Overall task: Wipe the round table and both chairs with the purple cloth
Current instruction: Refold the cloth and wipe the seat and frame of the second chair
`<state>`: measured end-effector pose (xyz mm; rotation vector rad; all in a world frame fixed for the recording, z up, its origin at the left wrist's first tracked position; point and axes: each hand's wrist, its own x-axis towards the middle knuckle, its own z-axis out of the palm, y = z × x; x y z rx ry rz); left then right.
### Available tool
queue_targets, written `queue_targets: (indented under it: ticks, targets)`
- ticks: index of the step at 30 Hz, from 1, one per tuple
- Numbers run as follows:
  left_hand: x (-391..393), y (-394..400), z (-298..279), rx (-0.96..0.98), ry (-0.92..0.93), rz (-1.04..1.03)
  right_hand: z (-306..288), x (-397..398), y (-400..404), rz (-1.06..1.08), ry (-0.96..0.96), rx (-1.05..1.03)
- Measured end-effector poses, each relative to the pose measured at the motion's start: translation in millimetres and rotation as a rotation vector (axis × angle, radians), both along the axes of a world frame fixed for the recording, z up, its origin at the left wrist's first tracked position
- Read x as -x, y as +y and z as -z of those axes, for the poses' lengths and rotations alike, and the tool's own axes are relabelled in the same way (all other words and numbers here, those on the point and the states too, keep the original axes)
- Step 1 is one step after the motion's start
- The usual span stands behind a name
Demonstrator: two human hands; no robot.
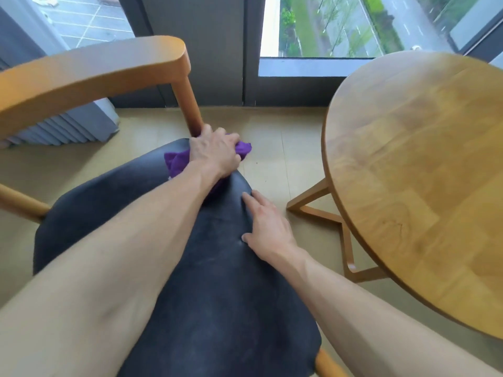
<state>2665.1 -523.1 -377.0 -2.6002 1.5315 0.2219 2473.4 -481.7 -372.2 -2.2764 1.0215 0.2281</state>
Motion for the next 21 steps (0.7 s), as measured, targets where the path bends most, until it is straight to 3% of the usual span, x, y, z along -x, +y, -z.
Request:
queue_targets:
  ticks: [4,6,11,14,18,20,21]
  targets:
    - [53.8,36.3,5.5,0.023,0.146,0.347,-3.0,14.7,1.7,0.245,0.039,0.112]
    - [32.2,31.8,-1.3,0.007,0.163,0.536,-3.6,19.4,0.8,0.283,0.108,0.193]
    - [-16.8,-19.7,1.4,-0.128,-0.155,0.269,4.4,18.4,-5.9,0.241,0.108,0.192]
    - [28.6,-17.4,15.9,-0.159,-0.024,0.334,8.3,19.5,-15.3,0.257,0.126,0.141]
    - [62.8,-7.2,8.7,-0.227,0.220,0.665,11.8,25.3,-15.6,0.391,0.173,-0.002]
    - [48.2,-19.2,3.7,-0.290,0.184,0.679,11.3,29.2,-15.1,0.427,0.202,-0.076]
    - [40.3,-26.6,4.2,-0.276,0.133,0.590,9.7,32.1,-16.7,0.429,0.211,-0.124]
